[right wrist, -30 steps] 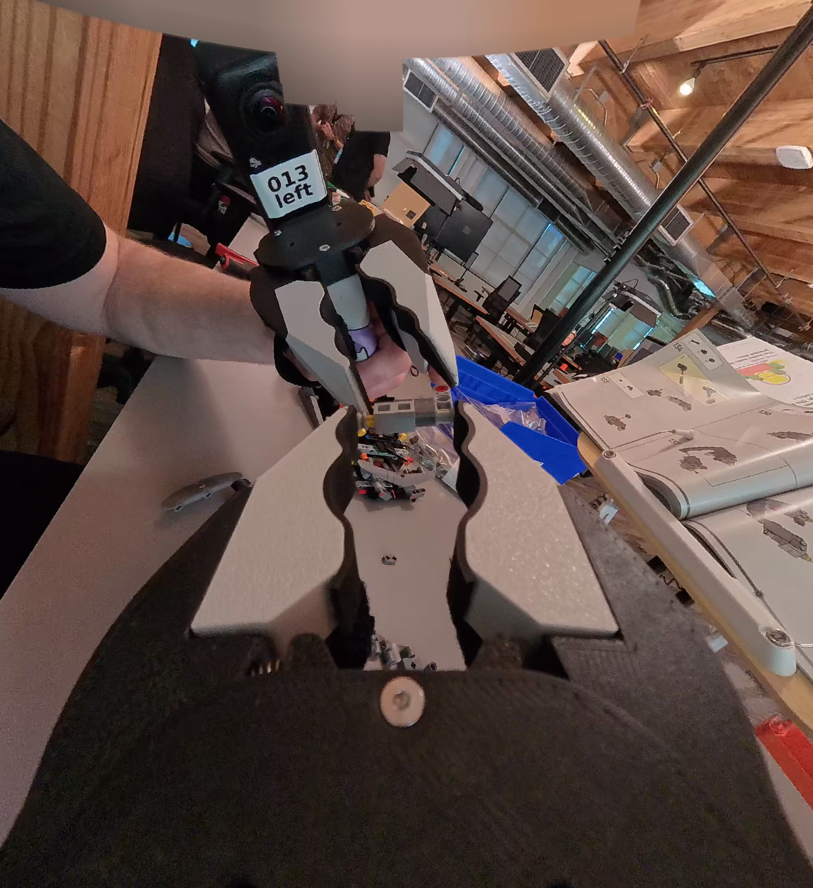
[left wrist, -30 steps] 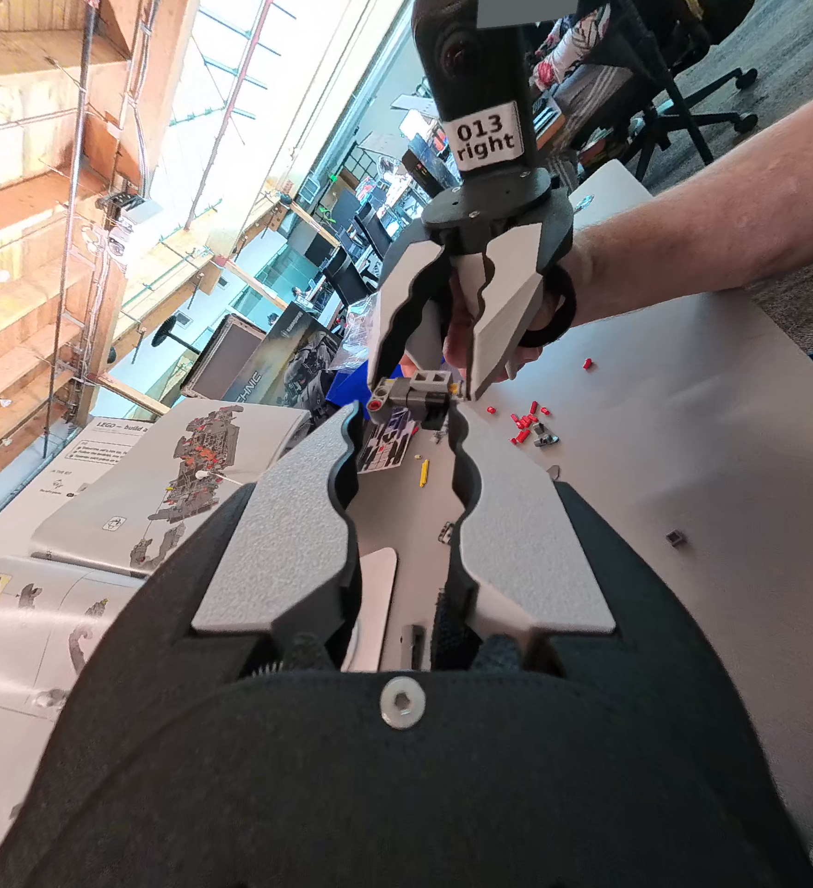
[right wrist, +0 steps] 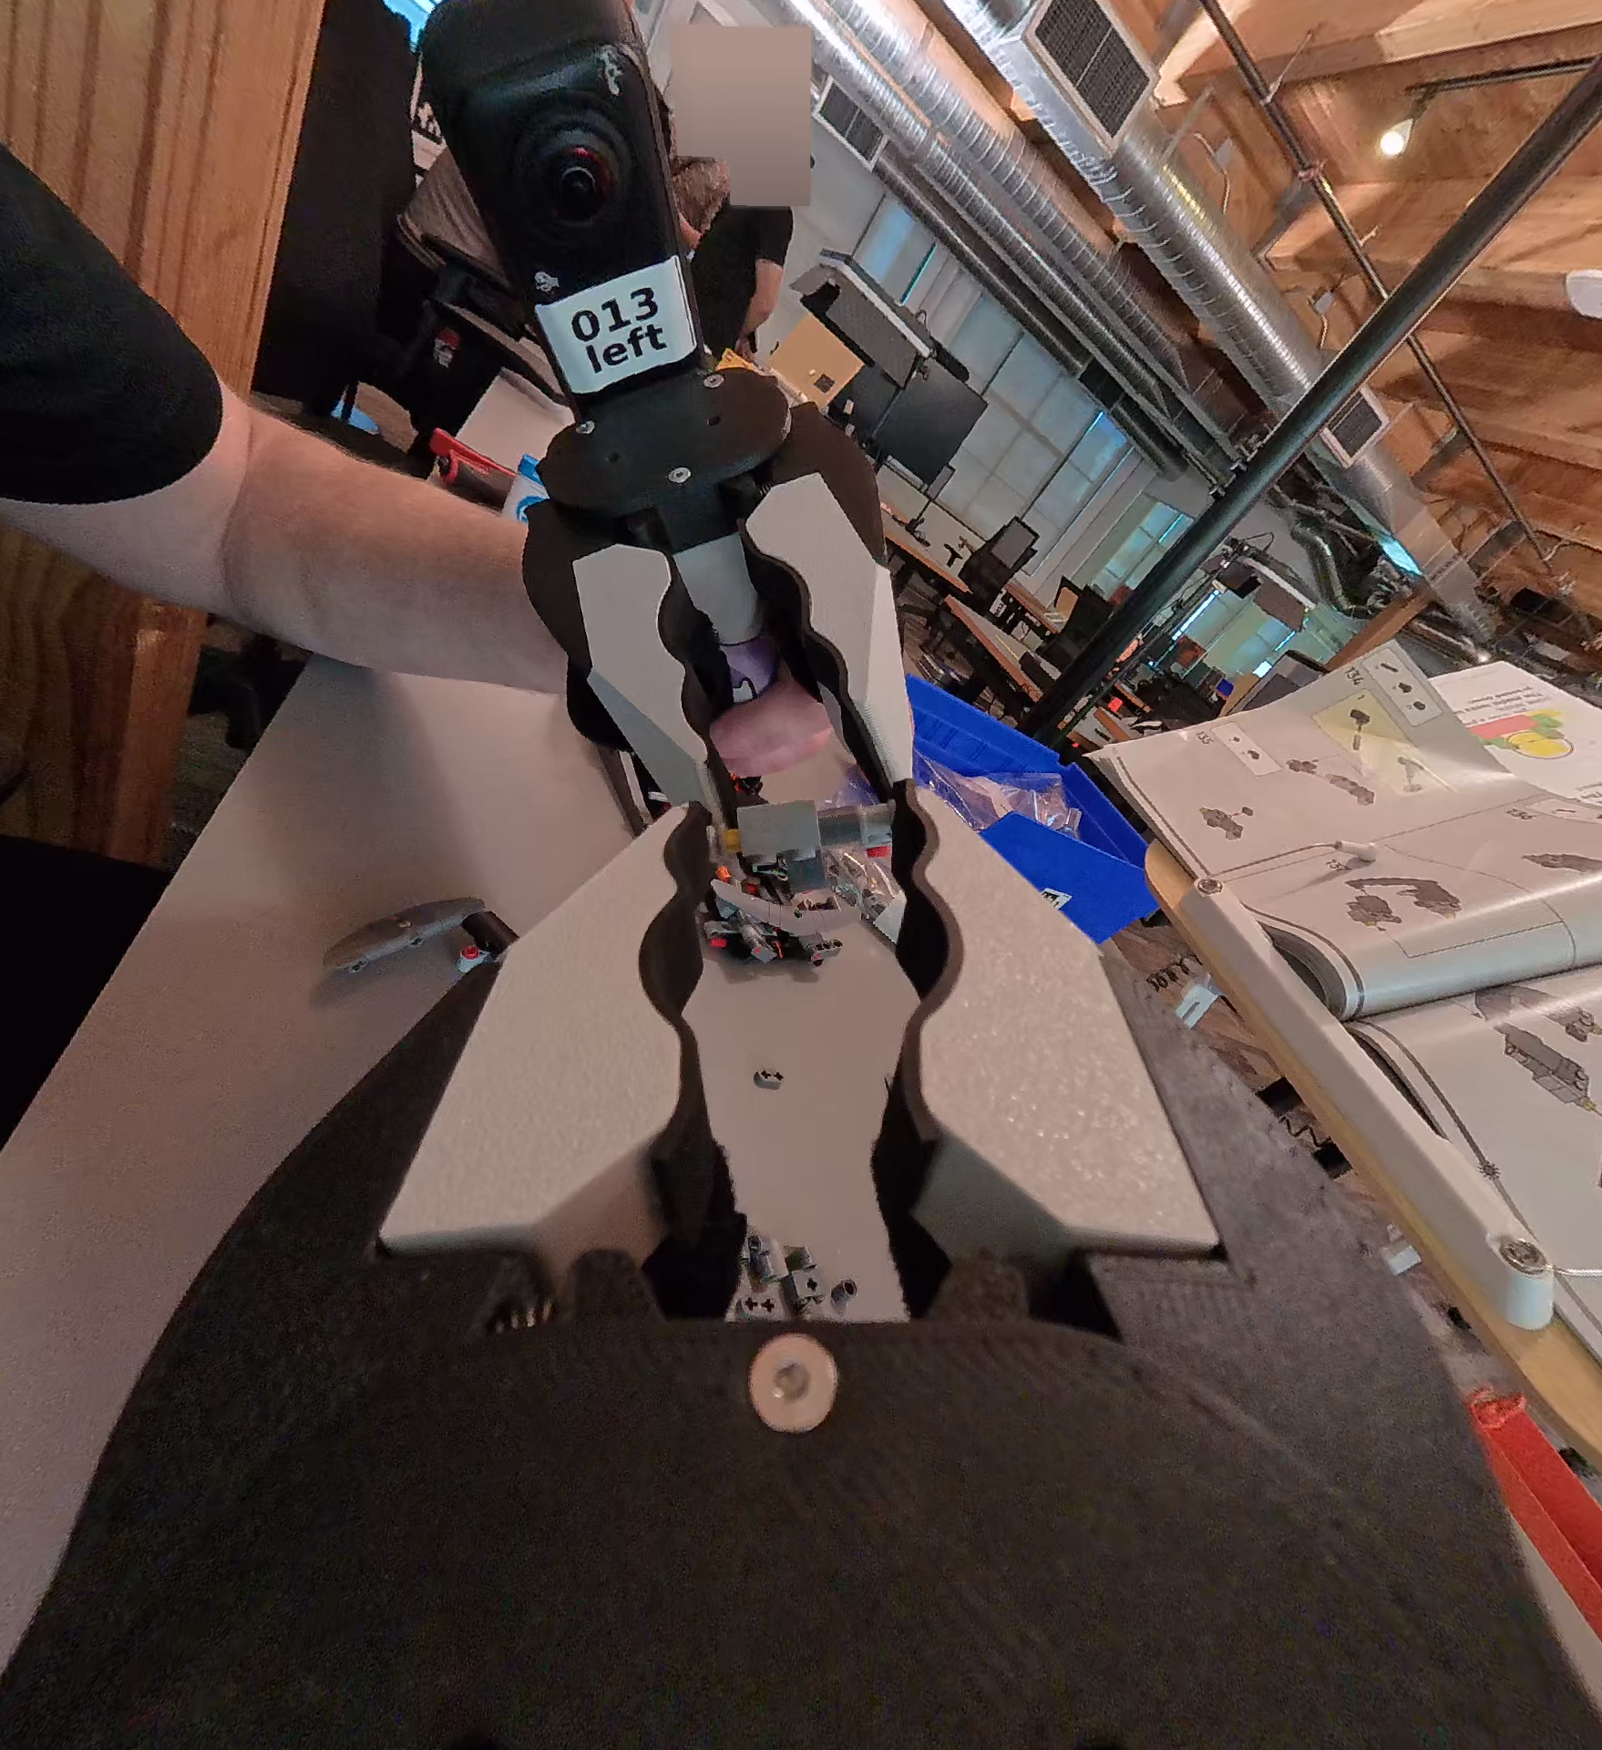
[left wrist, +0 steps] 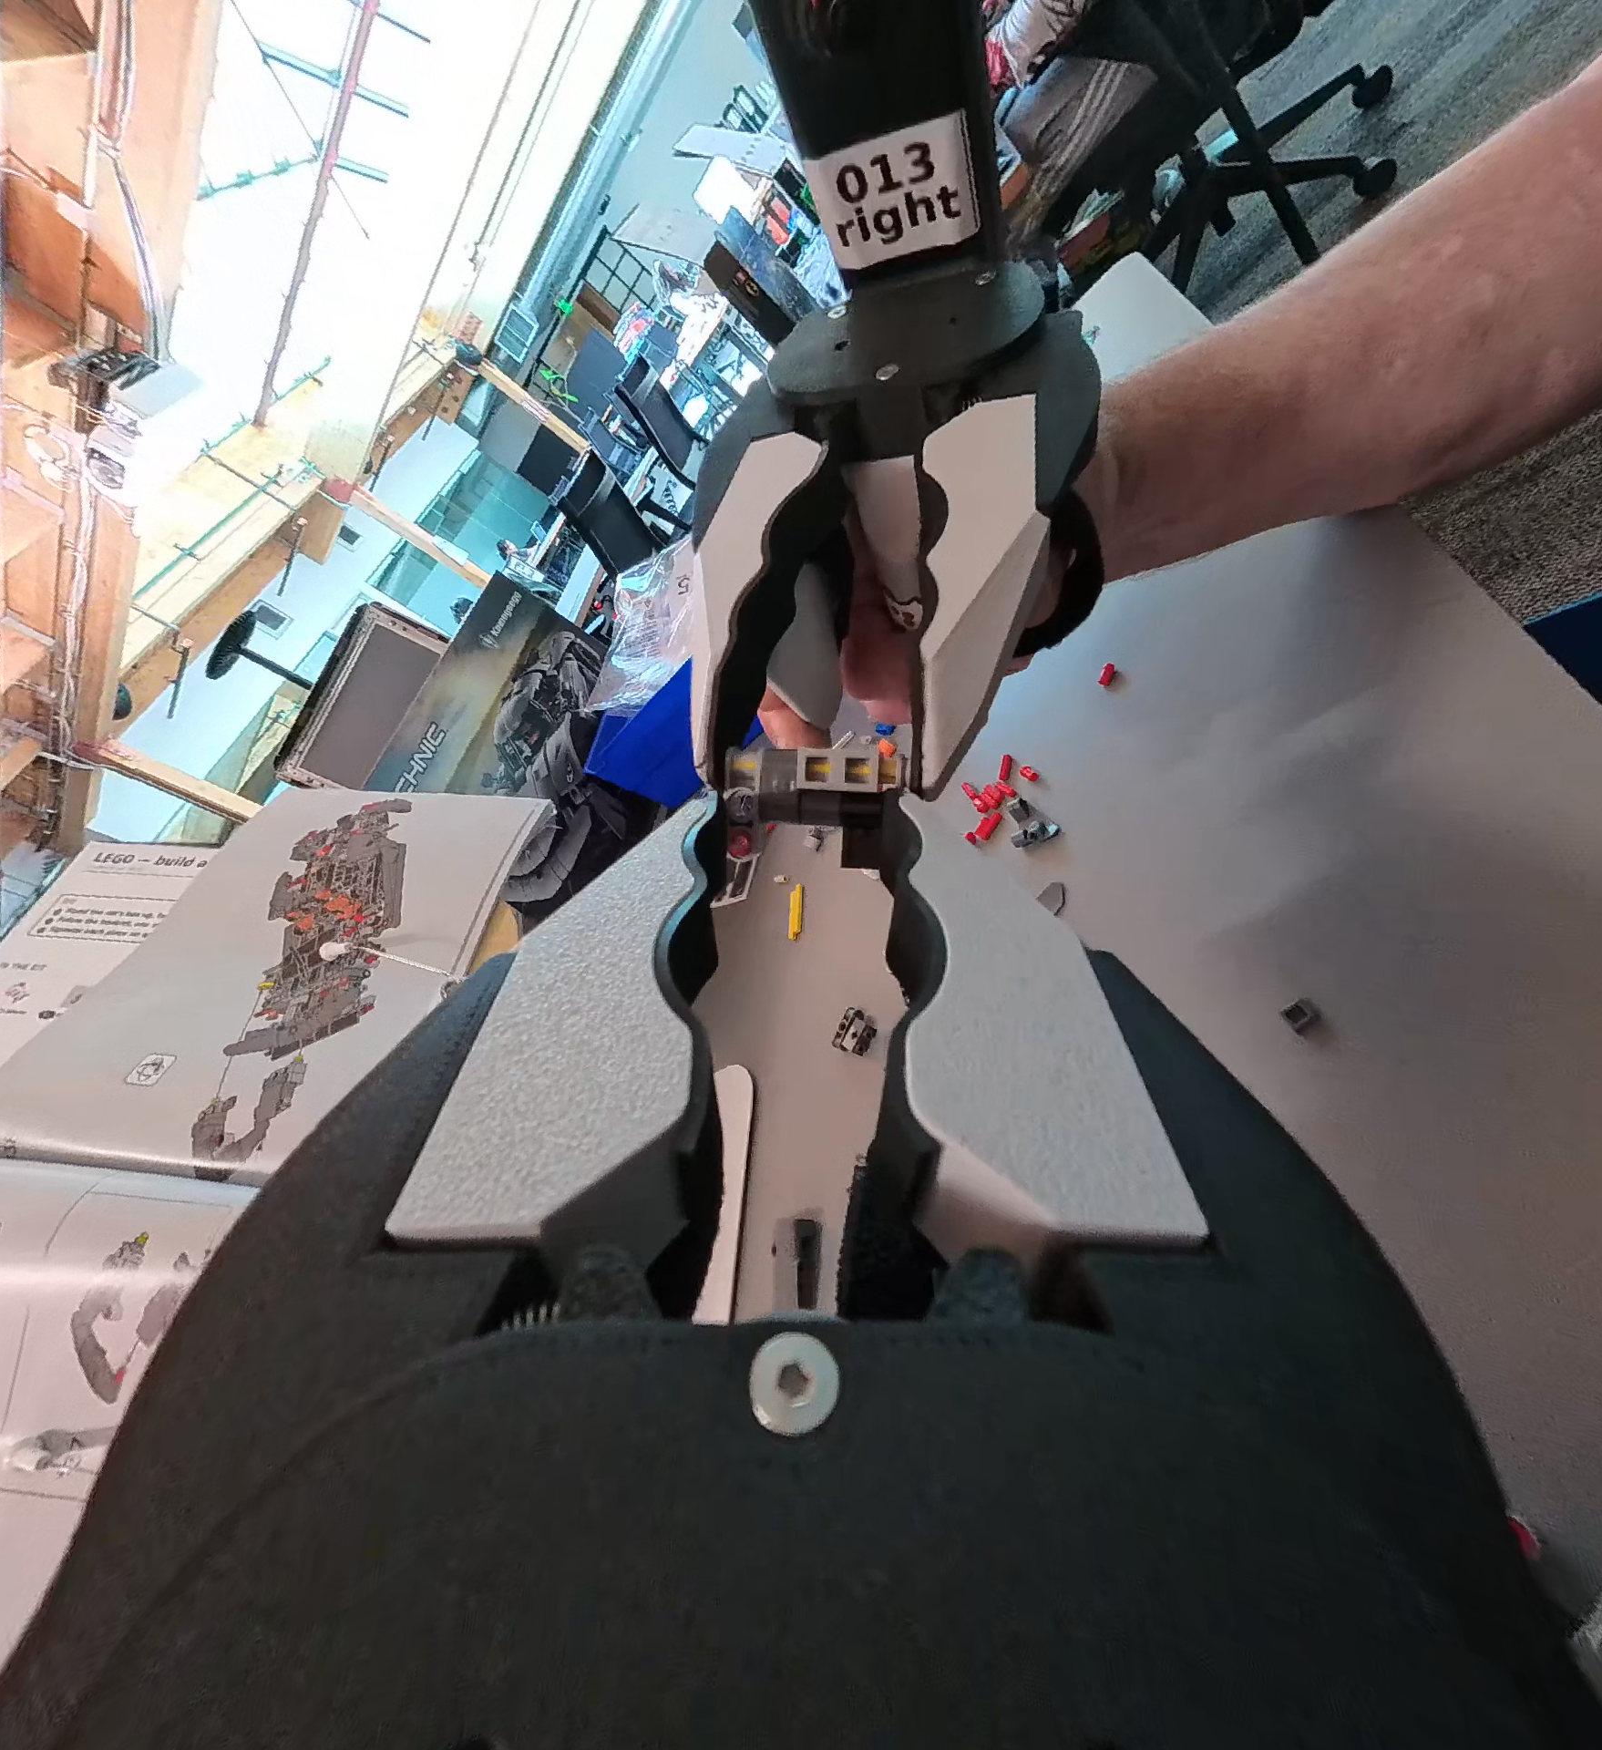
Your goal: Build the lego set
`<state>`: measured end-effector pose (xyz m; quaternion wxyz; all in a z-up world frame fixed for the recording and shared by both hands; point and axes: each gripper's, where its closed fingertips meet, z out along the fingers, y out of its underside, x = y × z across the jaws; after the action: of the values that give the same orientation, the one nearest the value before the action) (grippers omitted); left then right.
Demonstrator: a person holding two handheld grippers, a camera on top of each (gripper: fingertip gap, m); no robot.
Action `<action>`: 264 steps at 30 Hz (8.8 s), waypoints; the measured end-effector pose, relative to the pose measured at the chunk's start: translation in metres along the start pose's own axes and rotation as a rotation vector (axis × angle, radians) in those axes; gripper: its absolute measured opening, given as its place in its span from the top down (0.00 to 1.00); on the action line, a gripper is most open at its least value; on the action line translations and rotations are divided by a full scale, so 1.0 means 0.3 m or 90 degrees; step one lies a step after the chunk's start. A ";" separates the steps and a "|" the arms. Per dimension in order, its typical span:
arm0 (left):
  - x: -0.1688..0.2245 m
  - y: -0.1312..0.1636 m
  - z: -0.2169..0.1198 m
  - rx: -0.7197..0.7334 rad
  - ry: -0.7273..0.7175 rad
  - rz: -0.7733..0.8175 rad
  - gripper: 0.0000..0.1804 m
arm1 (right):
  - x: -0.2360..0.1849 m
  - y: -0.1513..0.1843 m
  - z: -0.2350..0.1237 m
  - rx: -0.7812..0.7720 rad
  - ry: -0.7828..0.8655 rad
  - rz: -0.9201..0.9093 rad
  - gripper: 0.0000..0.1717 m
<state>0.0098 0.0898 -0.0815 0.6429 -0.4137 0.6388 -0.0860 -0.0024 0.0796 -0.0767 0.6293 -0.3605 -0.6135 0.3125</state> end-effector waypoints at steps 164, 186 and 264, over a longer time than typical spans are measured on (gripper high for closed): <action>-0.036 0.106 0.066 0.039 0.030 -0.420 0.84 | 0.142 0.087 -0.039 -0.192 -0.079 0.161 0.95; 0.358 0.253 0.086 -0.166 0.251 -0.241 0.93 | -0.299 0.514 -0.181 -0.546 -0.470 0.407 0.94; 0.378 0.473 0.165 -0.285 0.543 -0.236 0.90 | -0.259 0.488 -0.362 -0.367 -0.113 0.277 0.92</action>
<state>0.0138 0.1295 -0.2655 0.1951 -0.5755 0.7630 -0.2206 0.1092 0.0867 -0.2405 0.3649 -0.6168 -0.6373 0.2833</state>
